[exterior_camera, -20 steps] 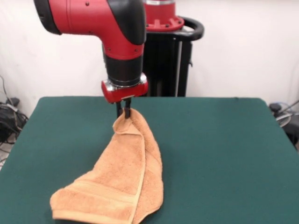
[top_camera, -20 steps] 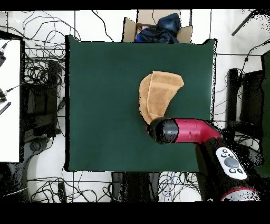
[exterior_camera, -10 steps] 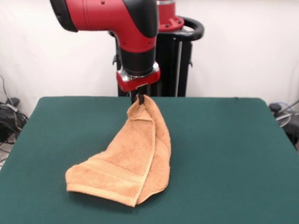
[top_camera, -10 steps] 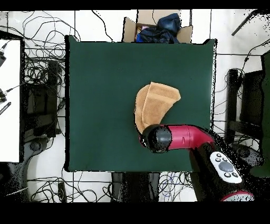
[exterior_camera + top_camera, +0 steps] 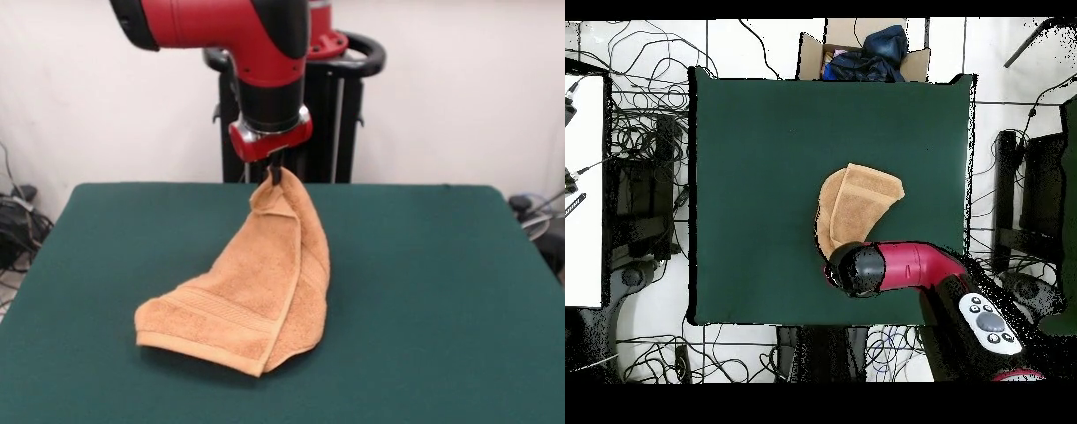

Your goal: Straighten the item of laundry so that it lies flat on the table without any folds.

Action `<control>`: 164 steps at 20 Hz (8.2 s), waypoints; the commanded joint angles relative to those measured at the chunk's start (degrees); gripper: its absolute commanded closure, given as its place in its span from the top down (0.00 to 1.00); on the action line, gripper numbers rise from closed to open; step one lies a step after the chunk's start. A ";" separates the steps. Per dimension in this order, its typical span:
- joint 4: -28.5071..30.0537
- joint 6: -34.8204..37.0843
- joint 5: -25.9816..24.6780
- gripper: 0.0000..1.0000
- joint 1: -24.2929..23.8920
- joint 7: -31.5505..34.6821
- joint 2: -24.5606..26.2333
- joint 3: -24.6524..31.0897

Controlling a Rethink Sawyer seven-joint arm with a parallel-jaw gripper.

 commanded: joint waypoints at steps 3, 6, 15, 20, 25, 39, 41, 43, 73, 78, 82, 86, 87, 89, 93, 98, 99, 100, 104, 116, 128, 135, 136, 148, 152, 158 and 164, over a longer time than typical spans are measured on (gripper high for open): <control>0.69 -1.75 -6.06 0.00 0.22 -2.41 5.83 3.06; 1.92 -3.52 -6.71 0.00 -0.12 -0.73 6.95 2.68; 3.81 -1.69 -4.59 0.00 -0.65 1.30 5.01 2.38; 1.24 -1.37 -3.57 0.00 -0.30 -0.05 7.61 4.70; 0.96 -2.31 -4.49 0.00 1.02 1.57 7.58 3.37; -0.05 -3.17 -5.27 1.00 1.63 1.20 9.67 3.29; 0.00 -3.26 -5.31 1.00 1.64 1.21 9.76 3.32; -0.08 -3.24 -5.28 1.00 1.72 1.22 9.91 3.36; 0.52 -8.23 -4.55 1.00 3.91 4.73 5.63 2.64; 0.17 -6.19 -4.29 1.00 4.39 4.29 5.79 2.12; -0.03 -4.27 -4.02 1.00 4.40 3.57 5.99 1.95; 0.05 -2.85 -3.33 0.00 3.86 2.67 6.34 2.41; 0.00 -2.17 -2.96 0.00 3.60 2.23 6.56 2.70; -0.04 -1.16 -2.48 0.00 3.24 1.56 6.92 3.12; -0.14 0.05 -2.01 0.00 2.88 0.72 7.42 3.59; -0.51 1.19 -1.67 0.00 2.91 0.31 7.97 3.79; -0.60 1.19 -1.63 0.00 2.90 0.34 8.15 3.82; -0.65 1.13 -1.61 0.00 2.87 0.37 8.22 3.88; -0.74 0.32 -1.62 0.00 2.97 0.85 8.53 4.03; 0.33 -0.13 -1.58 1.00 2.77 0.88 7.97 4.28; -0.02 -0.63 -1.62 1.00 2.79 1.17 10.40 4.01; -0.63 -1.67 -2.35 1.00 2.16 0.63 12.40 4.07; -0.60 -1.90 -2.51 1.00 2.05 0.62 12.61 4.03; -2.04 -1.90 -3.81 1.00 2.67 0.77 14.25 2.91; -2.18 -1.56 -3.70 1.00 2.94 0.87 14.16 2.88; -2.41 -1.12 -3.57 0.00 3.49 1.16 13.96 2.72; -2.99 -0.85 -3.08 0.00 4.28 1.74 13.73 2.81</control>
